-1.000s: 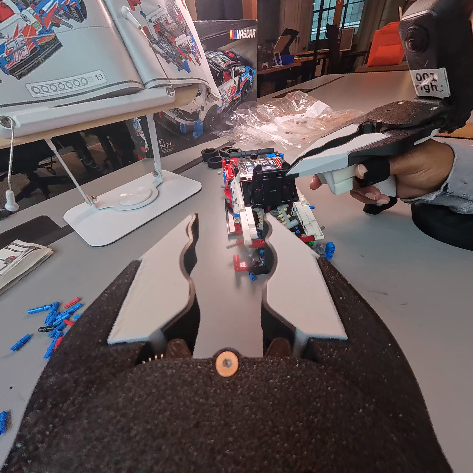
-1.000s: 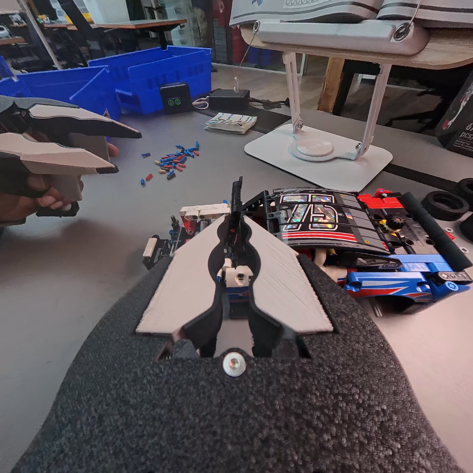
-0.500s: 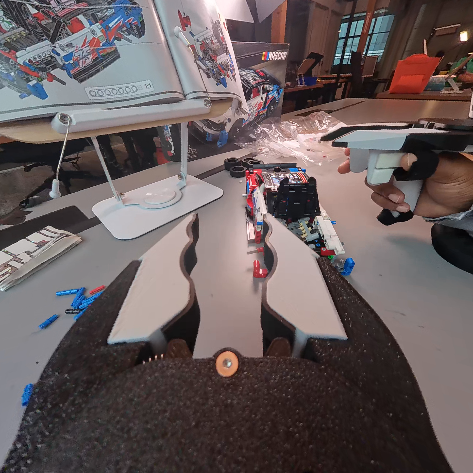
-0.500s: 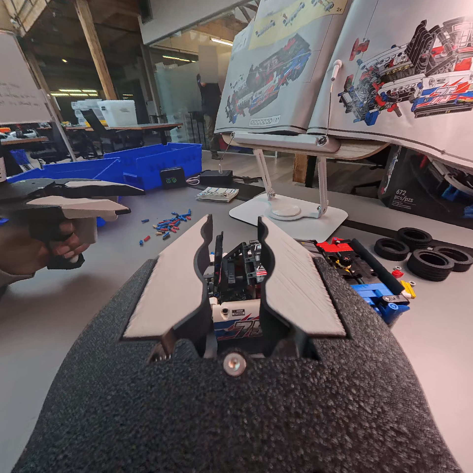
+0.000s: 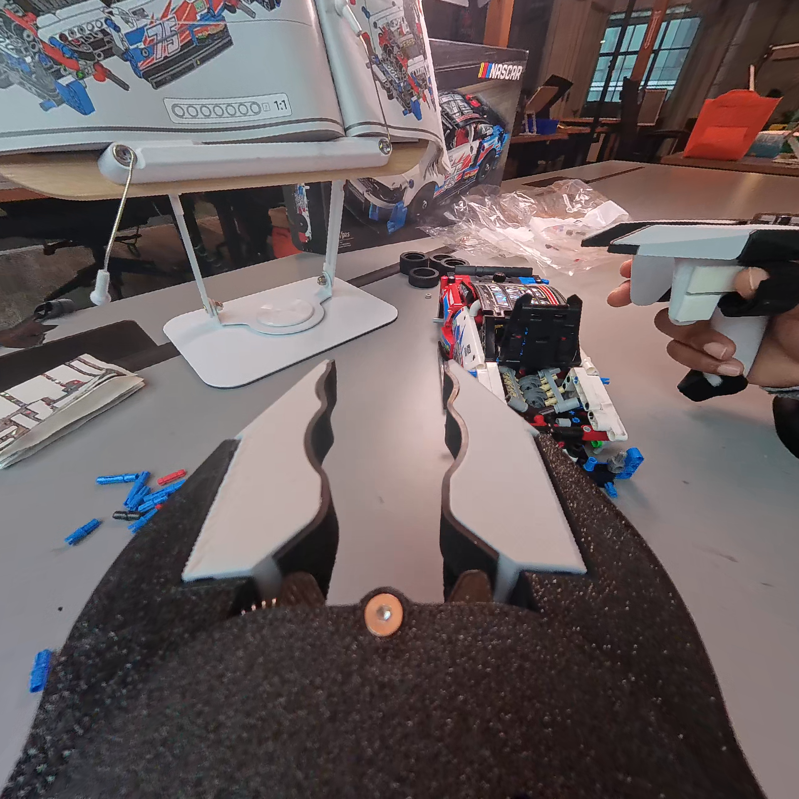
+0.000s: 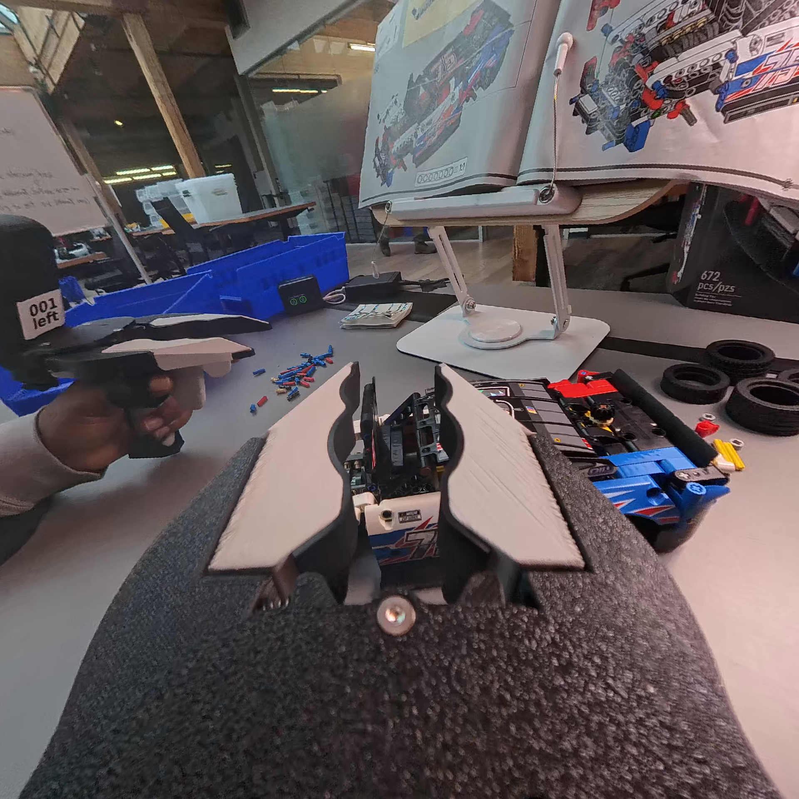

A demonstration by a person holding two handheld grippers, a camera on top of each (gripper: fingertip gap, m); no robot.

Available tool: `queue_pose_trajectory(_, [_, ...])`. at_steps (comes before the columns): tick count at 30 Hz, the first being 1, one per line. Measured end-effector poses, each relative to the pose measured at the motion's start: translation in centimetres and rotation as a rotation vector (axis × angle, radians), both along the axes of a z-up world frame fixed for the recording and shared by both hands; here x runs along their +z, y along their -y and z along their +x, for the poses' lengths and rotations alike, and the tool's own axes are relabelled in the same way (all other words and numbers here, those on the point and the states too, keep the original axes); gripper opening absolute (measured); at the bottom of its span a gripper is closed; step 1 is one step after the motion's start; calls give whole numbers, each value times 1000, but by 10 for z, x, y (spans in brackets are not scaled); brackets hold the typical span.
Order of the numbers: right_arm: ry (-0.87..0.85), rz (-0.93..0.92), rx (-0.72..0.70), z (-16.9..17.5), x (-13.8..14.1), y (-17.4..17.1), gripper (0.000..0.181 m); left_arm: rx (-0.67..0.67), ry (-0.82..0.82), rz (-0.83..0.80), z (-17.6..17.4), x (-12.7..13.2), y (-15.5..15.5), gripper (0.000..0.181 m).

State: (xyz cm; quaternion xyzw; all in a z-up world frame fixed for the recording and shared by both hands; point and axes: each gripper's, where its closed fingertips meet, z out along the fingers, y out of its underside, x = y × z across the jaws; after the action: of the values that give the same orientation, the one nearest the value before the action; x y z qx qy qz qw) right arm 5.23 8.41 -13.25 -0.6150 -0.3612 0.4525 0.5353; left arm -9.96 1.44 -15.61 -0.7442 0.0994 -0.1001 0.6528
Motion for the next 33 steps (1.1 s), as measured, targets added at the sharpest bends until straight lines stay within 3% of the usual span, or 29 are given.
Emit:
queue_pose_trajectory(6, [-11, -35, 1, 2, -1, -3, 32, 27, -42, 31, -13, 13, -23, 48])
queue_pose_trajectory(13, [6, -55, 4, 1, -7, -5, 31, 148, -11, 173, -75, 95, -79, 48])
queue_pose_trajectory(18, [10, -57, -11, 3, -8, -9, 31, 203, 9, 229, -110, 134, -121, 48])
queue_pose_trajectory(25, [29, -64, 3, 1, -12, -7, 30, 252, -96, 187, -140, 147, -168, 47])
queue_pose_trajectory(33, [50, -68, 14, -1, -17, -7, 30, 308, -155, 195, -152, 144, -176, 17])
